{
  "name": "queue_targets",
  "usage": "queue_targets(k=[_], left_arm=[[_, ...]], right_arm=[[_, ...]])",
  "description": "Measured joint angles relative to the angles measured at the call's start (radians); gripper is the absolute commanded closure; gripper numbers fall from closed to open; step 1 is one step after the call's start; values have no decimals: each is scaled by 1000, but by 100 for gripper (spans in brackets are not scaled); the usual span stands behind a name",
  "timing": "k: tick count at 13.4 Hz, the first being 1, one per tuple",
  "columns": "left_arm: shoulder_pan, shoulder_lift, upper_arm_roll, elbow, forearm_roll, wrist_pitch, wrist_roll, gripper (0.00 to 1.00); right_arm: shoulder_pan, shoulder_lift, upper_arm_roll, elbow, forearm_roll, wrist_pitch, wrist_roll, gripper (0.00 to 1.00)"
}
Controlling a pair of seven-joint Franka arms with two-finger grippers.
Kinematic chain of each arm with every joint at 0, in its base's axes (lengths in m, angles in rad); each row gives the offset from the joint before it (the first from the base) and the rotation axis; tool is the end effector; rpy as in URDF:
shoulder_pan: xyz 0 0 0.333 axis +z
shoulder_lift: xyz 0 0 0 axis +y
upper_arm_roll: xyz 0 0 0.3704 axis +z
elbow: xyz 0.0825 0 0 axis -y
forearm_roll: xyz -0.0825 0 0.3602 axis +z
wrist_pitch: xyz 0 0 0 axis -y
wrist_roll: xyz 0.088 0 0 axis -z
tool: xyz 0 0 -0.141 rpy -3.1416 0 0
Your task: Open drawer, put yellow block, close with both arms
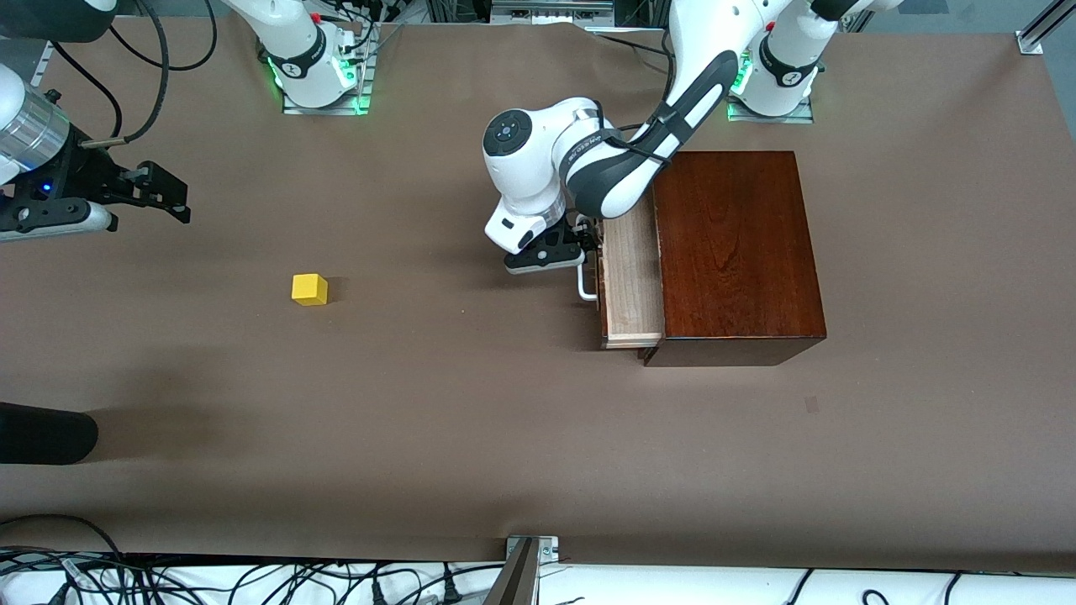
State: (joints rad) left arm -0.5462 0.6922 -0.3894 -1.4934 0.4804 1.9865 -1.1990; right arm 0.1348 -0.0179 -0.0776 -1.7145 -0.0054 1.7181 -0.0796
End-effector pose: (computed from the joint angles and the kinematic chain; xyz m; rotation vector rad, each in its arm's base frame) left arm 0.4924 -0.5097 0.2953 -2.9329 -0.1479 -0.1283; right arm 0.5338 0.0295 0.6024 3.1298 0.2156 0.0336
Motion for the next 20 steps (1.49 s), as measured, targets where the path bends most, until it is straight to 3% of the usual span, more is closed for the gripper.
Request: queue_targets(k=[5, 11, 14, 17, 20], left_arm=[[-6, -23, -19, 77, -37, -107, 64, 0], [5, -76, -16, 236, -71, -377, 269, 0], [130, -182, -9, 273, -172, -484, 446, 0], [323, -273, 0, 274, -274, -571, 668, 0], [421, -335, 74, 272, -330, -629, 889, 0]], right_arm=[[0, 0, 0, 0, 0, 0, 0, 0], [1, 4, 2, 3, 0, 3, 0, 0], [11, 50, 4, 1, 4, 4, -1, 0], [51, 172, 6, 2, 5, 24, 0, 0], [53, 234, 4, 0, 13, 75, -1, 0]])
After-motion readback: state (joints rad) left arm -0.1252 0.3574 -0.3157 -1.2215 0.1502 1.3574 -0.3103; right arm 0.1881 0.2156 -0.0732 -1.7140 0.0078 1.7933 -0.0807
